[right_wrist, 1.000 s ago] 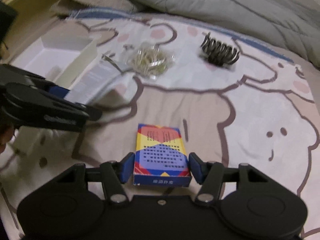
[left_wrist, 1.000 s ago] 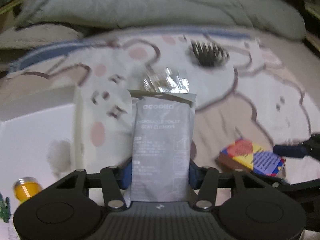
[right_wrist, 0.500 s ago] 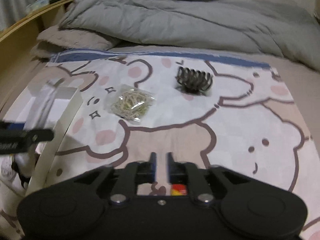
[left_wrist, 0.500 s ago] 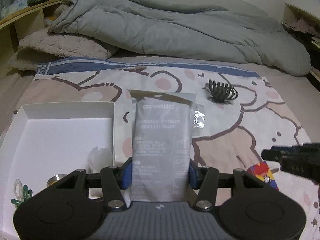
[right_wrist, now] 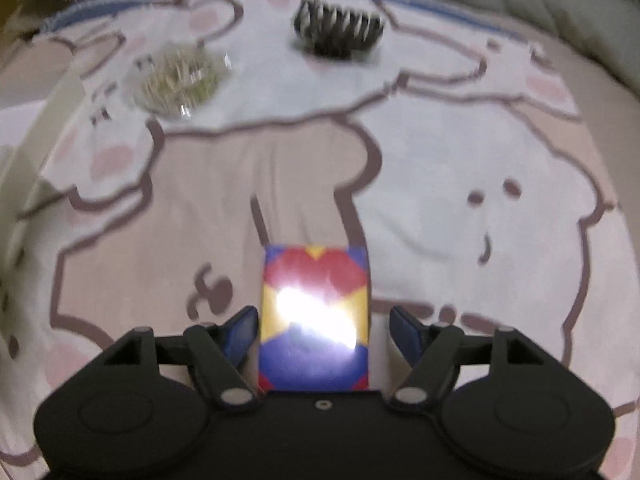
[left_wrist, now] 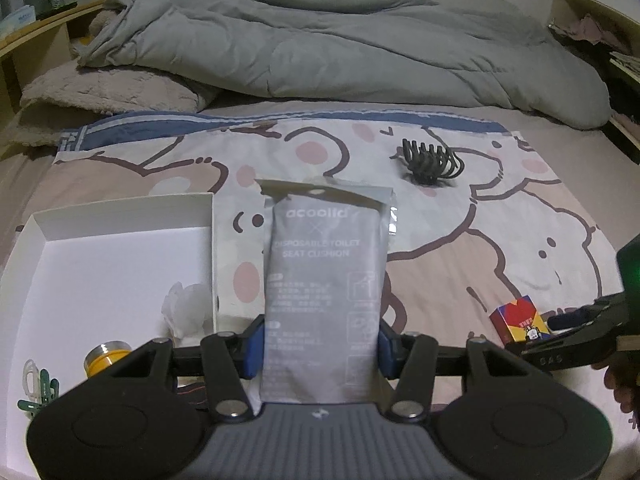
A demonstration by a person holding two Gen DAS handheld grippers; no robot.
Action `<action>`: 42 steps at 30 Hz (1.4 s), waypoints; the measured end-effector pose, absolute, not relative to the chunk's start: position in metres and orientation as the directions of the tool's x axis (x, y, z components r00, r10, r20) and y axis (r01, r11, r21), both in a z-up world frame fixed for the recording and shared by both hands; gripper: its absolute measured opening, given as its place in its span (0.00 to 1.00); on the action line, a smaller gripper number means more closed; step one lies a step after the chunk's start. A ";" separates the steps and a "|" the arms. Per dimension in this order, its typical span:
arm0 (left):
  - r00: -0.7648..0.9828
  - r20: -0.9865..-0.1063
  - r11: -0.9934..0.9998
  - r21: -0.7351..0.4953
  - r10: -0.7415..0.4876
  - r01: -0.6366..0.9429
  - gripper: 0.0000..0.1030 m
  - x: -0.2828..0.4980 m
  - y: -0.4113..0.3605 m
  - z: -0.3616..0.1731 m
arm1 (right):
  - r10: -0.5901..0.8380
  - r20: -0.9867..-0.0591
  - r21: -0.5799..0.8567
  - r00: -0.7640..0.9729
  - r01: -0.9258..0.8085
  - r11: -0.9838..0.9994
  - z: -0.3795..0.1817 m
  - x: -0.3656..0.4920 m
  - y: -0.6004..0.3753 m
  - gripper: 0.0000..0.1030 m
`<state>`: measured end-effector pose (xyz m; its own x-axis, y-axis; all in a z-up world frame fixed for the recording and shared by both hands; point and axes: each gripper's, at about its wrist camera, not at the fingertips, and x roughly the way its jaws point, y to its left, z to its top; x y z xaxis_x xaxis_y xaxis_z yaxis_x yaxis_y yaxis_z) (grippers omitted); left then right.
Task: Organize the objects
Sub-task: 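Lift the packet and card box and carry both over the white box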
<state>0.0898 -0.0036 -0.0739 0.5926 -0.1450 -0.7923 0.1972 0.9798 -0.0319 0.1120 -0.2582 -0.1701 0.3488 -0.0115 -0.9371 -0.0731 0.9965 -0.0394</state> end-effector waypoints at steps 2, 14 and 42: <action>0.592 -0.793 0.980 -0.030 -0.144 0.198 0.52 0.091 -0.005 -0.074 | -0.005 -0.944 -0.034 0.330 -0.081 0.996 -0.177 0.113 -0.259 0.66; 0.608 -0.783 0.985 -0.033 -0.132 0.171 0.52 0.094 0.001 -0.069 | 0.026 -0.899 -0.020 0.438 -0.099 0.995 -0.140 0.107 -0.251 0.58; 0.745 -0.666 0.999 0.039 0.035 -0.012 0.52 0.095 0.095 -0.025 | 0.200 -0.705 0.111 0.680 -0.173 0.979 -0.035 0.108 -0.141 0.58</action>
<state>0.0952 0.0953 -0.0245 0.7455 0.0352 -0.6656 -0.0122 0.9992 0.0392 0.1076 -0.1407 -0.0348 0.6800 0.2002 -0.7054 -0.1726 0.9787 0.1113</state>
